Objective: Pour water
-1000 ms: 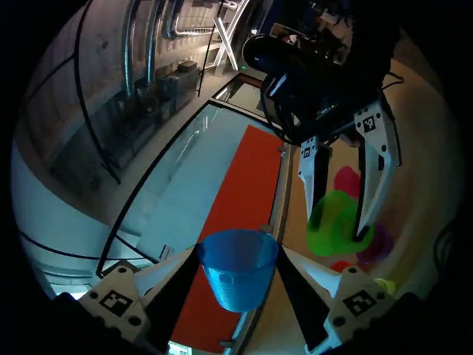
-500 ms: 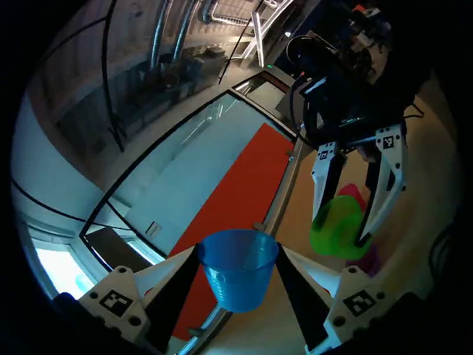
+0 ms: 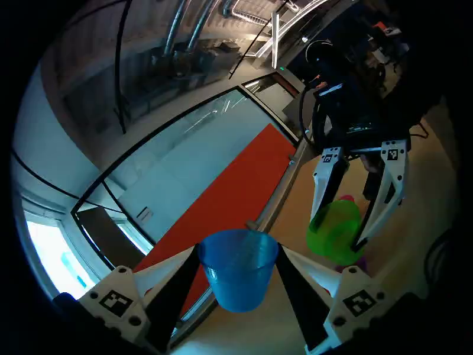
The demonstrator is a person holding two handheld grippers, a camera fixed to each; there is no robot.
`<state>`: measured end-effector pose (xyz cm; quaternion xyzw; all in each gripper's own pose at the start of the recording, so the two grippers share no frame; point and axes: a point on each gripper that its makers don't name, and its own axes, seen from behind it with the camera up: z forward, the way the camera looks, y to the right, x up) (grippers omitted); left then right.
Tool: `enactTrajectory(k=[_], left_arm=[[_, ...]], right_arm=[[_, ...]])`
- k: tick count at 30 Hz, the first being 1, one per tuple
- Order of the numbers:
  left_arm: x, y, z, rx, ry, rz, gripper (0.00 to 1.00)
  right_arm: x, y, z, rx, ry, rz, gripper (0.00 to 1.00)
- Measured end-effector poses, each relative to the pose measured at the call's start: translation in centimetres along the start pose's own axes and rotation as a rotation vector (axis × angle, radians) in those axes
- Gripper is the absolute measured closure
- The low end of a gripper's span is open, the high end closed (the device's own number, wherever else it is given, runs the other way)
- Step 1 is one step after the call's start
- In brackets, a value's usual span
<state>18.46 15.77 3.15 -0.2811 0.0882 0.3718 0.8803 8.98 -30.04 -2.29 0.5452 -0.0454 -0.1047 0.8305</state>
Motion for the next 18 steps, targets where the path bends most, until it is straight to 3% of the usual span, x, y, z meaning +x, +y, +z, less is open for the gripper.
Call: enactTrajectory(k=[18], left_arm=[[-2.7, 0.0, 0.3, -0.027, -0.084, -0.249, 0.12]], right_arm=[[-0.1, 0.4, -0.9, -0.011, -0.019, 0.006, 0.08]])
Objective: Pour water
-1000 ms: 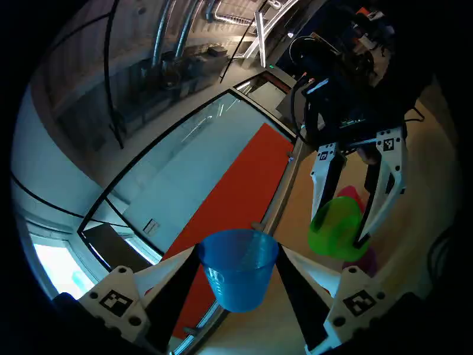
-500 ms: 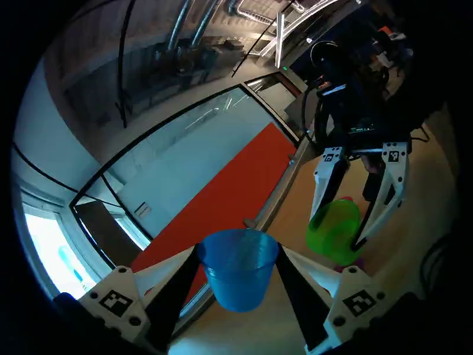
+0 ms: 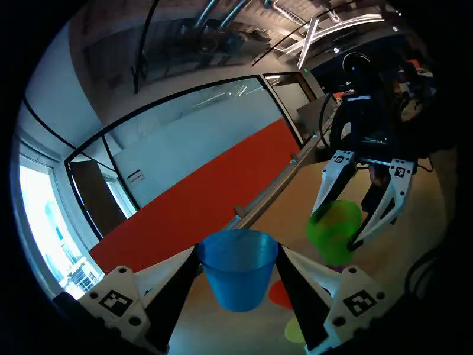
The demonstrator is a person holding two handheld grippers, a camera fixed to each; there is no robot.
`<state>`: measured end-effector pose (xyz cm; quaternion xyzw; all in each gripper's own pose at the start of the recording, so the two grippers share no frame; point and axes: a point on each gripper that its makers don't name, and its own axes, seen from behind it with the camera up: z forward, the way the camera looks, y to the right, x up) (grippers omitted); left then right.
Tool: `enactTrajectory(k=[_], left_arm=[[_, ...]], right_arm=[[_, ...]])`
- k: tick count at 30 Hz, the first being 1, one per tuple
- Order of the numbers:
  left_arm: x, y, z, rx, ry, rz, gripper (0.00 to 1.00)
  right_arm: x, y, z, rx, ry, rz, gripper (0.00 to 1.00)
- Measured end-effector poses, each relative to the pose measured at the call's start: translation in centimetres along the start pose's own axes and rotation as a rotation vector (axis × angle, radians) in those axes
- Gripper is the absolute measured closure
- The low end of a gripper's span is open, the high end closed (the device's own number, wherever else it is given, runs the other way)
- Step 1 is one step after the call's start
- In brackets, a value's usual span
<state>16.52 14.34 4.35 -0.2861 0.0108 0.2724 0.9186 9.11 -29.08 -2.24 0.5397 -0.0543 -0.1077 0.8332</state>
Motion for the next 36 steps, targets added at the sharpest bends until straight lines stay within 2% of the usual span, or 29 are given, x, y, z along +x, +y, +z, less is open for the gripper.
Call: enactTrajectory(k=[6, 15, 27, 36], left_arm=[[-0.7, 0.2, 0.1, -0.01, -0.015, -0.024, 0.12], [-1.6, 0.7, 0.1, -0.019, -0.041, -0.09, 0.12], [-3.0, 1.2, -0.2, -0.029, -0.09, -0.208, 0.12], [-3.9, 2.6, -0.6, -0.062, -0.126, -0.241, 0.11]], right_arm=[[0.0, 0.2, -0.3, -0.006, -0.004, 0.002, 0.07], [-0.2, 0.2, -0.8, -0.008, -0.015, 0.005, 0.08], [-0.3, 0.2, -1.0, -0.004, -0.033, 0.02, 0.08], [-0.6, -0.1, -1.2, 0.008, -0.051, 0.011, 0.08]])
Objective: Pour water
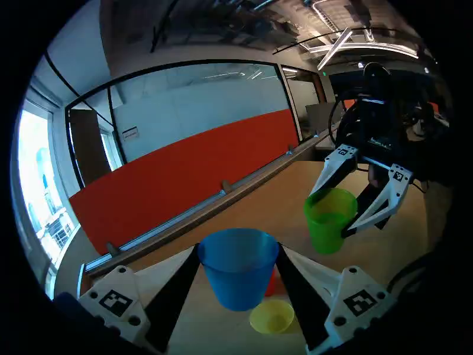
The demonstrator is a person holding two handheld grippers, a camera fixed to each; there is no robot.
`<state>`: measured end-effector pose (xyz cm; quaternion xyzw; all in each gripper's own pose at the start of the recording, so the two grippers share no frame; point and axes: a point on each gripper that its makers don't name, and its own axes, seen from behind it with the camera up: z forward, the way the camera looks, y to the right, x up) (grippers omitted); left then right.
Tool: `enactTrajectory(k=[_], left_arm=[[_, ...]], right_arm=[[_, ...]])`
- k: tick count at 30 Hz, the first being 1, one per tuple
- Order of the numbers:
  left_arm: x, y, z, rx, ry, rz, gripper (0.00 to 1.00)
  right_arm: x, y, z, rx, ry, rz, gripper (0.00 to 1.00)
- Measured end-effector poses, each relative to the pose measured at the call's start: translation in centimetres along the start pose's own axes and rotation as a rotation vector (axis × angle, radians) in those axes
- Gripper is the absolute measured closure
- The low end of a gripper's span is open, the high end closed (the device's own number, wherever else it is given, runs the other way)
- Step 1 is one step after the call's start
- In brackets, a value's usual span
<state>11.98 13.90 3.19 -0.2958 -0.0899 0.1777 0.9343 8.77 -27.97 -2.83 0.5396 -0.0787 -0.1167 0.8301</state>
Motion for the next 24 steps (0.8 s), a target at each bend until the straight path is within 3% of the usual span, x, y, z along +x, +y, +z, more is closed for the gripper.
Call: enactTrajectory(k=[24], left_arm=[[-1.9, 2.8, -1.9, -0.068, -0.052, -0.021, 0.11]], right_arm=[[-2.0, -1.0, -1.2, 0.013, -0.06, 0.0, 0.07]])
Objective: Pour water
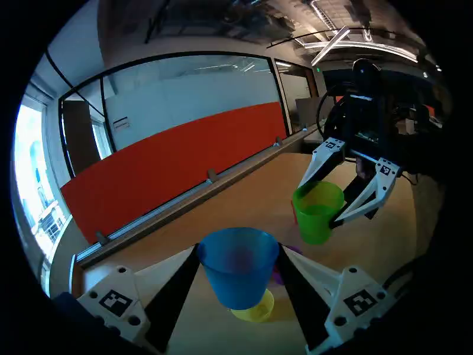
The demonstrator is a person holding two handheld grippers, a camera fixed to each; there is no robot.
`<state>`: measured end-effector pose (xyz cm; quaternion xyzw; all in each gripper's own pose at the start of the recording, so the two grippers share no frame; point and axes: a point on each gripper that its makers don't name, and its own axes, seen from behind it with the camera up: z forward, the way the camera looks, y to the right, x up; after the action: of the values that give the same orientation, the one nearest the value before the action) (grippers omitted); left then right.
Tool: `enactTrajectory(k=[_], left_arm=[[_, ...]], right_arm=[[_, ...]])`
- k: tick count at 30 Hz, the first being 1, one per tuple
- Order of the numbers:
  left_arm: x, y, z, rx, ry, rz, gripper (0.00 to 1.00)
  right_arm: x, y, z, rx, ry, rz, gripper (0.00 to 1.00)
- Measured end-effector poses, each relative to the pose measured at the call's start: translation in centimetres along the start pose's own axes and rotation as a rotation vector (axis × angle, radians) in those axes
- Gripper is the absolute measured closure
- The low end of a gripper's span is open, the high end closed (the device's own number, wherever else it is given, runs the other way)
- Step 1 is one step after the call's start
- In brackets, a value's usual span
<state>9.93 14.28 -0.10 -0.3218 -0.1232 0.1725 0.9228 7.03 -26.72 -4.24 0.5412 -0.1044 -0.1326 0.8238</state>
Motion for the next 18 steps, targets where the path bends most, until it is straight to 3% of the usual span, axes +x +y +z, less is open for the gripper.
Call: enactTrajectory(k=[6, 18], left_arm=[[-1.0, 1.2, -0.1, -0.023, -0.015, -0.024, 0.11], [-1.9, 2.7, -0.6, -0.056, -0.033, -0.021, 0.11]], right_arm=[[-0.5, -0.4, -0.3, 0.008, -0.014, 0.001, 0.08], [-1.1, -0.9, -0.9, 0.016, -0.034, -0.002, 0.07]])
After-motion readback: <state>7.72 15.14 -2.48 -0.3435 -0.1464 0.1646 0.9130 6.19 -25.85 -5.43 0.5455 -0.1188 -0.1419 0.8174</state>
